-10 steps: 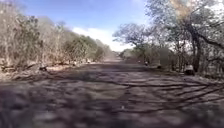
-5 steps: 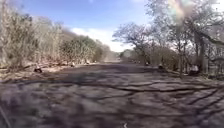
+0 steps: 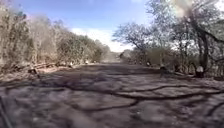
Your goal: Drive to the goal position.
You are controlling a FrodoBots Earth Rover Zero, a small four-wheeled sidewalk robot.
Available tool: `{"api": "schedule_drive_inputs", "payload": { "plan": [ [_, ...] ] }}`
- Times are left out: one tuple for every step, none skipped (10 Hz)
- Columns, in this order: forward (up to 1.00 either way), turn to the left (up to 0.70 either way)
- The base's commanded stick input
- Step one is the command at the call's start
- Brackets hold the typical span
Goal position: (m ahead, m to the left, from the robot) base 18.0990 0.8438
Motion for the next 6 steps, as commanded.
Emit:
{"api": "schedule_drive_inputs", "payload": {
  "plan": [
    [0.70, 0.00],
    [0.70, 0.00],
    [0.70, 0.00],
    [0.70, 0.00],
    [0.70, 0.00],
    [0.70, 0.00]
  ]
}}
